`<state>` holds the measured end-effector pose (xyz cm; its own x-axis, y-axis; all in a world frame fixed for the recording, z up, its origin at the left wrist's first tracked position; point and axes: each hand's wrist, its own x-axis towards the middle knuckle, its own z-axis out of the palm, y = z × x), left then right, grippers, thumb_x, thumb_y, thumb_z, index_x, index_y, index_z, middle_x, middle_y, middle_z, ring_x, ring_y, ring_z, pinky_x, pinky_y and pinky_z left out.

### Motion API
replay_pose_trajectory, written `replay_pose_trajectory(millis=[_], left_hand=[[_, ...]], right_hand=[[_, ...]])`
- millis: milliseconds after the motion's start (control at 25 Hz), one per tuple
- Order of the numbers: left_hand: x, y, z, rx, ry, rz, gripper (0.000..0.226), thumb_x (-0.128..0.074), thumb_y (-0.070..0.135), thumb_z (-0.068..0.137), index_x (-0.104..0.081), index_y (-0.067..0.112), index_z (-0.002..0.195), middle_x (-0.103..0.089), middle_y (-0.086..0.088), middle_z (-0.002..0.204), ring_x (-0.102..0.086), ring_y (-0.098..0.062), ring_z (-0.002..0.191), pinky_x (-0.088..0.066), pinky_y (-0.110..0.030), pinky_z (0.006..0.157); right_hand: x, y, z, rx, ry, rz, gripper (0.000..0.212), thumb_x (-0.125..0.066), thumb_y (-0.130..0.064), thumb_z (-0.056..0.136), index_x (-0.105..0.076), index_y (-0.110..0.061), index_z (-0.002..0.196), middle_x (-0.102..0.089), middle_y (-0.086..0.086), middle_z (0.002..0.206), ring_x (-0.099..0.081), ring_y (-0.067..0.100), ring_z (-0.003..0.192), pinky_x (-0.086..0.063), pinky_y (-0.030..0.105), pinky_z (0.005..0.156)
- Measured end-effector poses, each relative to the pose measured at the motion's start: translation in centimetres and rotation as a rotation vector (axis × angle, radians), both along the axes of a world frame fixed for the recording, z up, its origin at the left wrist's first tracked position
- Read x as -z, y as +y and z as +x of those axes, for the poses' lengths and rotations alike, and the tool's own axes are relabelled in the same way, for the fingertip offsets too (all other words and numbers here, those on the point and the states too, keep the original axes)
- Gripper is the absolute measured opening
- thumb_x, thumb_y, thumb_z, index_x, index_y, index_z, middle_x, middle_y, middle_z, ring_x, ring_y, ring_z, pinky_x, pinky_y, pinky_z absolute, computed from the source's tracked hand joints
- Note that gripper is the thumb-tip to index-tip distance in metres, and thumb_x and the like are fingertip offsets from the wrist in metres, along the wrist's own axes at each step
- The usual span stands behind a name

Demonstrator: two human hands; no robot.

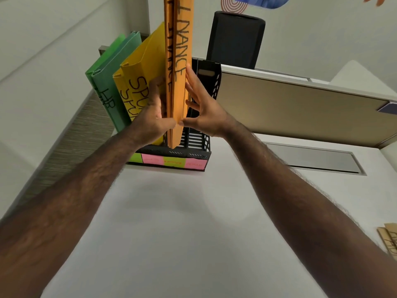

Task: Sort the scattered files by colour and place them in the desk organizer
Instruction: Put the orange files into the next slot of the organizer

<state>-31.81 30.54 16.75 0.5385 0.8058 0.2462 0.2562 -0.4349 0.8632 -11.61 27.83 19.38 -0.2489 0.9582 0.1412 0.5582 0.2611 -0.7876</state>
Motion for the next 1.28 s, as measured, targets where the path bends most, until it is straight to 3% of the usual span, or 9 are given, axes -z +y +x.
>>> replay_pose_trajectory(millis=[160, 320, 440, 560, 720, 800, 1000, 1200, 1280], left_hand=[[1.5, 0.9, 0.7, -0.08, 0.062, 0.044, 0.093, -0.069, 0.0, 0.087, -0.017, 0.045, 0.15, -0.054, 0.025, 0.118, -0.057, 0.029, 0.103, -0.044, 0.006, 0.07], [3.0, 1.4, 1.0, -0.105, 0.108, 0.055, 0.087, -0.07, 0.004, 0.091, -0.018, 0.042, 0.149, -0.057, 0.018, 0.126, -0.066, 0.007, 0.098, -0.046, 0.004, 0.064], [4.2, 1.4, 1.0, -0.107, 0.118, 0.027, 0.085, -0.072, 0.006, 0.092, -0.02, 0.04, 0.151, -0.06, 0.009, 0.127, -0.067, -0.005, 0.106, -0.06, -0.013, 0.072], [4.6, 1.2, 1.2, -0.088, 0.119, 0.005, 0.084, -0.069, 0.003, 0.093, -0.02, 0.038, 0.151, -0.058, -0.005, 0.135, -0.065, -0.024, 0.12, -0.061, -0.042, 0.093], [4.5, 1.7, 1.3, -0.12, 0.208, -0.022, 0.071, -0.064, 0.006, 0.096, -0.024, 0.033, 0.149, -0.061, -0.008, 0.132, -0.065, -0.031, 0.117, -0.06, -0.05, 0.097], [4.5, 1.8, 1.2, -0.125, 0.232, -0.017, 0.068, -0.063, 0.005, 0.096, -0.027, 0.032, 0.147, -0.064, -0.003, 0.124, -0.068, -0.025, 0.108, -0.061, -0.049, 0.096], [4.7, 1.6, 1.6, -0.112, 0.171, 0.022, 0.084, -0.067, 0.004, 0.095, -0.015, 0.039, 0.151, -0.063, -0.011, 0.129, -0.07, -0.025, 0.101, -0.062, -0.029, 0.078], [5.7, 2.3, 1.4, -0.053, 0.075, -0.054, 0.093, -0.064, 0.0, 0.096, -0.021, 0.058, 0.154, -0.058, 0.001, 0.147, -0.064, -0.021, 0.125, -0.058, -0.049, 0.101], [6.5, 2.5, 1.1, -0.035, 0.062, -0.11, 0.085, -0.064, 0.002, 0.099, -0.029, 0.056, 0.154, -0.058, 0.01, 0.147, -0.06, -0.014, 0.132, -0.053, -0.05, 0.11]], right_hand=[[1.0, 0.7, 0.1, 0.015, -0.024, 0.082, 0.125, -0.078, -0.004, 0.086, 0.013, -0.029, 0.169, -0.007, -0.002, 0.177, -0.014, -0.029, 0.141, -0.031, 0.03, 0.122], [2.5, 1.4, 0.2, 0.029, -0.047, 0.105, 0.124, -0.075, 0.001, 0.087, 0.013, -0.031, 0.169, -0.011, -0.016, 0.171, -0.017, -0.032, 0.139, -0.033, 0.012, 0.112], [3.9, 1.5, 0.1, 0.043, -0.026, 0.061, 0.125, -0.075, 0.003, 0.088, 0.013, -0.037, 0.168, -0.013, -0.02, 0.169, -0.018, -0.033, 0.137, -0.034, 0.017, 0.113], [5.1, 1.6, 0.2, 0.058, -0.017, 0.053, 0.124, -0.073, 0.006, 0.089, 0.012, -0.038, 0.168, -0.015, -0.023, 0.167, -0.018, -0.035, 0.136, -0.037, 0.003, 0.104], [5.1, 1.8, 0.2, 0.068, 0.0, 0.046, 0.124, -0.073, 0.005, 0.089, 0.011, -0.041, 0.167, -0.014, -0.014, 0.174, -0.017, -0.033, 0.137, -0.035, 0.015, 0.113], [5.0, 1.9, 0.2, 0.059, 0.007, 0.06, 0.124, -0.074, 0.005, 0.089, 0.011, -0.039, 0.168, -0.016, -0.013, 0.174, -0.017, -0.031, 0.14, -0.034, 0.008, 0.11], [5.3, 1.9, 0.4, 0.023, 0.015, 0.096, 0.129, -0.08, 0.001, 0.085, 0.013, -0.03, 0.169, -0.006, -0.02, 0.174, -0.015, -0.015, 0.153, -0.03, 0.004, 0.113], [5.9, 2.0, 0.3, 0.092, -0.026, 0.162, 0.139, -0.092, -0.015, 0.079, 0.014, -0.027, 0.168, -0.008, -0.005, 0.178, -0.014, -0.007, 0.157, -0.03, 0.003, 0.112], [6.5, 2.0, 0.0, 0.162, -0.016, 0.203, 0.136, -0.092, -0.025, 0.081, 0.011, -0.025, 0.169, -0.012, -0.003, 0.177, -0.019, 0.004, 0.16, -0.04, 0.021, 0.119]])
